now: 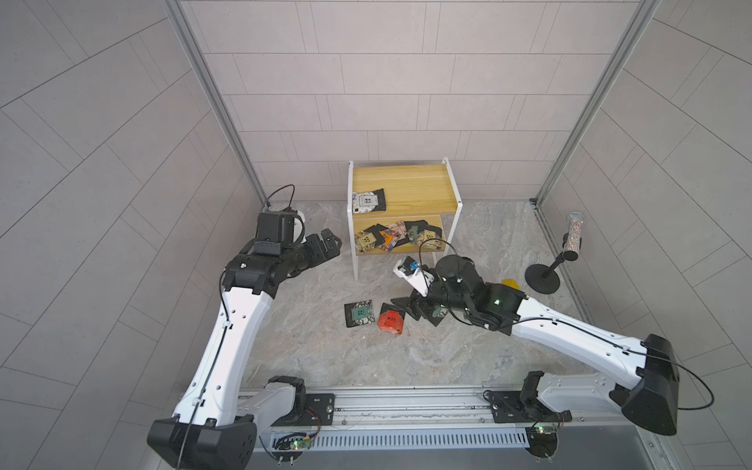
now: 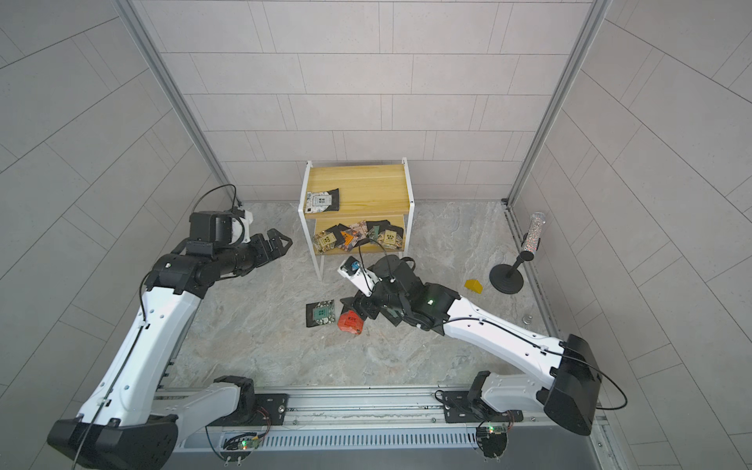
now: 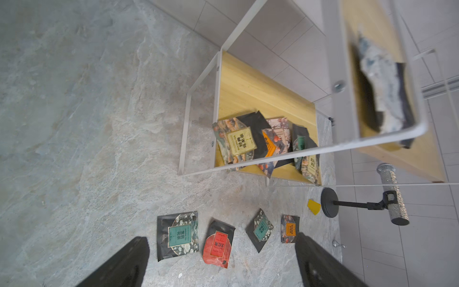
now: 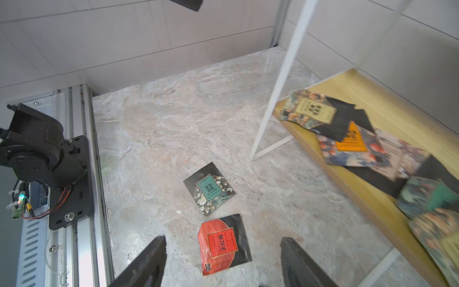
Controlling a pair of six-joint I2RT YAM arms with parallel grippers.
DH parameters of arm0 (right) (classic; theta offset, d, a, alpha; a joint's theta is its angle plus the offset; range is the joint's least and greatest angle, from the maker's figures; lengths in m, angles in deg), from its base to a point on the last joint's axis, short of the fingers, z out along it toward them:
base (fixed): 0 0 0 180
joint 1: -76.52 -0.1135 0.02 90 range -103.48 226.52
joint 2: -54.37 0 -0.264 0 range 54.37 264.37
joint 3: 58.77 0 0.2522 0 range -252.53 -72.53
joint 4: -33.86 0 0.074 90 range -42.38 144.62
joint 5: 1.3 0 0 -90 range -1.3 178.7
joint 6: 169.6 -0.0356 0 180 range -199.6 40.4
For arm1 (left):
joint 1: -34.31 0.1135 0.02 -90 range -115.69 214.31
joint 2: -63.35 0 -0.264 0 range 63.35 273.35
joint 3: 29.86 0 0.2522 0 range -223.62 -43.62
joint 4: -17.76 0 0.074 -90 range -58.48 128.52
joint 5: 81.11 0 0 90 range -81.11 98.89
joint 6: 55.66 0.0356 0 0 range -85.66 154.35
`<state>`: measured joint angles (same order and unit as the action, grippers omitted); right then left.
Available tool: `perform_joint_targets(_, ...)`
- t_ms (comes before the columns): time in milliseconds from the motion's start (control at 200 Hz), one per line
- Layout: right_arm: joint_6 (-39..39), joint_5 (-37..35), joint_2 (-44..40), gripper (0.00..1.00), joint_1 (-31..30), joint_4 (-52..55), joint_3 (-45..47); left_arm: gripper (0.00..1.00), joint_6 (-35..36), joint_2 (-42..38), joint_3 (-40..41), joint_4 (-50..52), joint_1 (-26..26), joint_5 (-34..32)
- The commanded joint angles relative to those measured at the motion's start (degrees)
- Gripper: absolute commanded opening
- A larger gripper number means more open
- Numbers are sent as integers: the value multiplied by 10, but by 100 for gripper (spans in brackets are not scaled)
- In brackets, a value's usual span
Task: Remove the tea bags from the shelf
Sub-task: Place the tea bag at the center of the board.
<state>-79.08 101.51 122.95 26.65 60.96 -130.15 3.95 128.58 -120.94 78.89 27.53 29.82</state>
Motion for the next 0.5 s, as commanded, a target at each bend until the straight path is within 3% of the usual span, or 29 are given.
perform_joint_targets(0, -35, -12, -45, 77, 25, 29, 22, 100, 42, 18, -53, -17, -12, 18)
perform_joint_targets(180, -50, -26, -100, 77, 60, 49, 51, 100, 119, 57, -136, 8, -64, -31)
perform_joint_targets(285, -51, -65, -114, 78, 70, 77, 49, 98, 145, 83, -183, 22, -75, -28)
perform_joint_targets(495, -75, -79, -142, 78, 80, 92, 62, 97, 226, 143, -288, 62, -113, -46)
